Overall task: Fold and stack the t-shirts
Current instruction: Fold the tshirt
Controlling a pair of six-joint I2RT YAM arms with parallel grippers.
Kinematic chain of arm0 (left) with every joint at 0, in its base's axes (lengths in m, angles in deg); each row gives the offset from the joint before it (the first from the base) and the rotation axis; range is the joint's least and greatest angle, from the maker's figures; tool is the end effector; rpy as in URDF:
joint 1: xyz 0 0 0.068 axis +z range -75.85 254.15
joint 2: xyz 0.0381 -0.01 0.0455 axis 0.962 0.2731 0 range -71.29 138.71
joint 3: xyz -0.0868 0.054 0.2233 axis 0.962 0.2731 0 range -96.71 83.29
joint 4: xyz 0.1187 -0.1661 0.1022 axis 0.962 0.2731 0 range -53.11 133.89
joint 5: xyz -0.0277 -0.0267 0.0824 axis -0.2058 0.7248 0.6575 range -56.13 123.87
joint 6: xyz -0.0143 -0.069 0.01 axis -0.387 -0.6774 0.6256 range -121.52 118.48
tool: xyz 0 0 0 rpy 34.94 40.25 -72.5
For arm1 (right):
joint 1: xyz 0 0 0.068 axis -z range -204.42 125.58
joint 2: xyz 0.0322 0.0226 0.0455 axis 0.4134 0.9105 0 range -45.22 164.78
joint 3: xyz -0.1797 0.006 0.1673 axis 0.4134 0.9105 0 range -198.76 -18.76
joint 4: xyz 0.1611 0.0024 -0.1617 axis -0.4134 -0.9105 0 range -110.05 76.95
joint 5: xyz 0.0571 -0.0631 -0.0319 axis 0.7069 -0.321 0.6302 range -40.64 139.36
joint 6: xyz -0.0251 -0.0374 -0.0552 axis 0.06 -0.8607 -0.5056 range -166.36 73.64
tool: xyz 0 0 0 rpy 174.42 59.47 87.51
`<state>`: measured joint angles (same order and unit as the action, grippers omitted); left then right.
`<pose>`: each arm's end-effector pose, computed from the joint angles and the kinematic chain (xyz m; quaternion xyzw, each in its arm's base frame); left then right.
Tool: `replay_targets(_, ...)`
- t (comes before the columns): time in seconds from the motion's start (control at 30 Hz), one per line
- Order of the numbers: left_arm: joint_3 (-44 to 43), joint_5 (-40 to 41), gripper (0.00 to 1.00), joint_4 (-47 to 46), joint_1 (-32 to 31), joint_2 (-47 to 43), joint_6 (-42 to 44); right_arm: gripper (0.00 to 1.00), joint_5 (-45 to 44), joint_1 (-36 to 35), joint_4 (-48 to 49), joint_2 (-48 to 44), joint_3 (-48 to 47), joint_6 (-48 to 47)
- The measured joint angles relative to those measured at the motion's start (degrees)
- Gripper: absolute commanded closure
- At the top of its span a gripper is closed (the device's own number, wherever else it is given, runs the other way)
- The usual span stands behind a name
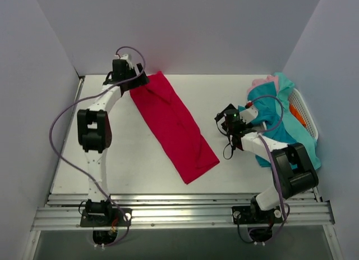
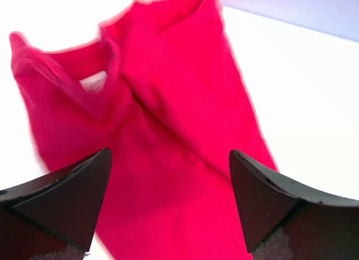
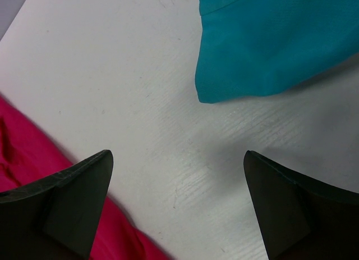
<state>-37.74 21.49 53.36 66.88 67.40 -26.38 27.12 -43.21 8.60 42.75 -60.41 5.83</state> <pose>0.5175 -0.0786 0.1893 -0.0844 0.8757 -0.2204 0.4212 0.3063 0.0808 0.1857 0.3371 0.7613 0.1752 0.5255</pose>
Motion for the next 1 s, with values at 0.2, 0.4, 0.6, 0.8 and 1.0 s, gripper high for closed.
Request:
replay_targets(0.2,16.8,6.6,0.06,-8.1,1.2,-24.7,-0.1,0.03,0.0,-2.2,-0.3,-3.0,2.0,0.0)
replay_targets(0.4,32.1,13.8,0.06,-12.7,0.9,-46.9,-3.2,0.05,0.9,-4.3,-0.1,-8.9,6.2,0.2)
replay_targets(0.6,59.7,16.6,0.06,-14.5,-5.7,-58.6,-8.7,0.20,3.7,-4.6,0.4,-13.2,13.8,1.3)
replay_targets(0.8,79.0,17.8,0.06,-12.3,-10.9,-61.2,-12.9,0.27,4.7,-9.4,0.2,-17.7,20.7,3.8)
replay_targets(1.0,82.8,18.7,0.06,-13.6,-13.1,-68.8,-15.5,0.30,1.7,-21.3,-1.0,-20.3,21.4,8.1)
